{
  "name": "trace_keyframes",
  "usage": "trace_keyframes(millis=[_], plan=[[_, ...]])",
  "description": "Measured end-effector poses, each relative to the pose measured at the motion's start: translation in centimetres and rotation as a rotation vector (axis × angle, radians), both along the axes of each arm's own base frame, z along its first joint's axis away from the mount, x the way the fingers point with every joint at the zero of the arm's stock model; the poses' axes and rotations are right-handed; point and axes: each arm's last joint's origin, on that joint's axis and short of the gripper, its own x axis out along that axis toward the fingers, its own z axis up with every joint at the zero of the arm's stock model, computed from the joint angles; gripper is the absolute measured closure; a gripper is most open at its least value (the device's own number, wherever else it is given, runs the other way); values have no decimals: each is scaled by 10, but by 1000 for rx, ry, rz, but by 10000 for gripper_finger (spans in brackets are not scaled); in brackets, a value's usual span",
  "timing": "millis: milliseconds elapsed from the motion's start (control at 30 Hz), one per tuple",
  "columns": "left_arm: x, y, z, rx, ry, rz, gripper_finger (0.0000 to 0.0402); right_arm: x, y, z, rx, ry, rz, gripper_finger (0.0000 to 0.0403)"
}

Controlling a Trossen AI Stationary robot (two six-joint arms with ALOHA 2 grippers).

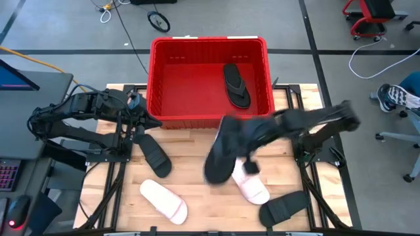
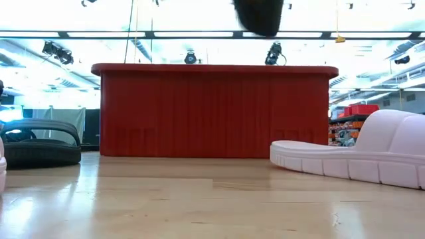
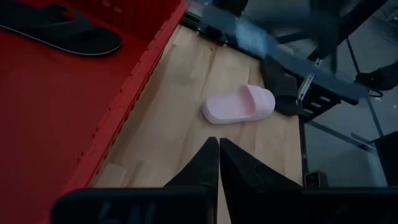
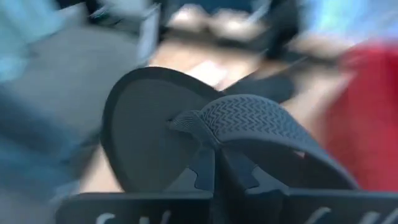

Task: Pick and place slides into bin
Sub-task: Put the black slipper into the red container

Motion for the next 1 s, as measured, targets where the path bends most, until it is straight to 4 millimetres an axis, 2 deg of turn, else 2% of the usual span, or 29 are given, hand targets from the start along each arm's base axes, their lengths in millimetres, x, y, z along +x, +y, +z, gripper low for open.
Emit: trace_keyframes(millis=[67, 167, 267, 367, 500, 667, 900, 1000], plan=[[0, 0, 0, 0, 0, 0, 389, -23, -17, 21, -140, -96, -75, 398], [0, 0, 0, 0, -1, 0, 391, -49, -46, 40, -330, -162, -215, 398], [1, 0, 2, 0, -19, 0, 388, -63, -79, 47, -459, -153, -311, 398], [2, 0, 4, 1, -52, 0, 382, -66, -114, 44, -502, -92, -332, 398], [5, 0, 9, 3, -103, 0, 380, -58, -159, 23, -488, 45, -290, 398], [6, 0, 13, 47, -147, -21, 390, -35, -208, -9, -451, 138, -160, 398], [7, 1, 14, 66, -163, -13, 387, 8, -264, -73, -427, 297, -128, 398], [7, 1, 14, 76, -161, 1, 380, 25, -279, -97, -494, 317, -46, 398]])
